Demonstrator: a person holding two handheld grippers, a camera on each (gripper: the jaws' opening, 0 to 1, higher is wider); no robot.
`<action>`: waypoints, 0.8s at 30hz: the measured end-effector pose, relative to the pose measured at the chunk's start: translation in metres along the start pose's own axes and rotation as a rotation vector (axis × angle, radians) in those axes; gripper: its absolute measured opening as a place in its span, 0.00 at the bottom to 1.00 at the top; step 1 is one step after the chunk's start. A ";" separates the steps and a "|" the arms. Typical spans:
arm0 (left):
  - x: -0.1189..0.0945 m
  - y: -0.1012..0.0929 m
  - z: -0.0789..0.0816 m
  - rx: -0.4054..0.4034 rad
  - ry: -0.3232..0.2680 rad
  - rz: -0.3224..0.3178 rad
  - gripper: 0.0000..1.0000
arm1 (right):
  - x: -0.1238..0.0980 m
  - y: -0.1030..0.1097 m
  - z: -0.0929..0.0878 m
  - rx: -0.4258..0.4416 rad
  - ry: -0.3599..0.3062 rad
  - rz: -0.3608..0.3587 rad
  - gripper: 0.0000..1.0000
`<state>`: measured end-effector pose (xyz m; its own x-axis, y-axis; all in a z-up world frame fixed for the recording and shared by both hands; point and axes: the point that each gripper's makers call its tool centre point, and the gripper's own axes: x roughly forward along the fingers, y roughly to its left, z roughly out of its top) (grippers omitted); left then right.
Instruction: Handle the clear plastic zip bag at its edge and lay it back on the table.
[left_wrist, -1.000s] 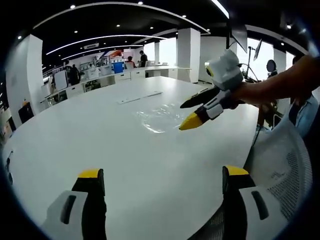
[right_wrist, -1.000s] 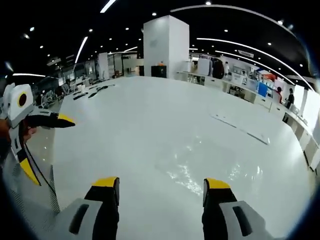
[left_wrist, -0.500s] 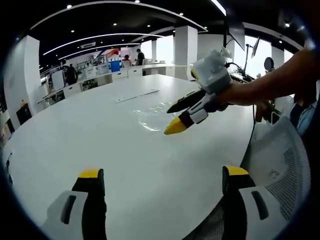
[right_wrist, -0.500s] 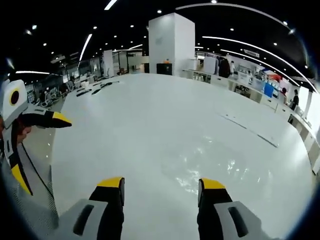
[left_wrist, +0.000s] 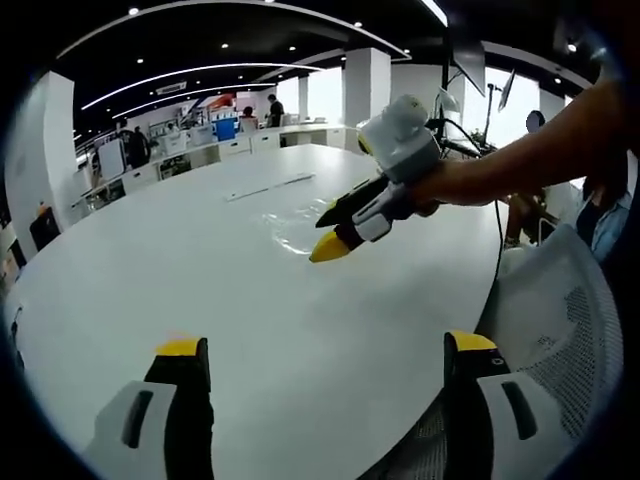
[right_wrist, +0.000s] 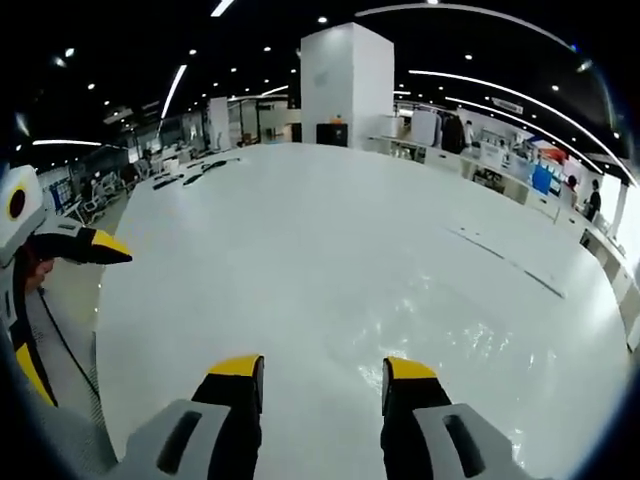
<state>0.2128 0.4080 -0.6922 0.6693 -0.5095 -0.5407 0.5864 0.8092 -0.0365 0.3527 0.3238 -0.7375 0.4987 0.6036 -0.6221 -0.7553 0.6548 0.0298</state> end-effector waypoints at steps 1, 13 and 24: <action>0.000 0.000 0.000 -0.001 0.000 -0.001 0.96 | 0.003 0.000 0.001 0.009 0.000 -0.002 0.44; 0.000 0.002 0.001 -0.001 -0.003 -0.004 0.95 | 0.020 -0.005 0.002 0.042 0.023 -0.015 0.37; 0.000 0.004 0.001 -0.008 -0.006 -0.005 0.95 | 0.035 -0.012 0.006 0.059 0.039 -0.038 0.32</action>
<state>0.2158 0.4105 -0.6912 0.6691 -0.5150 -0.5358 0.5862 0.8089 -0.0454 0.3815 0.3398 -0.7552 0.5090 0.5603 -0.6535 -0.7089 0.7035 0.0511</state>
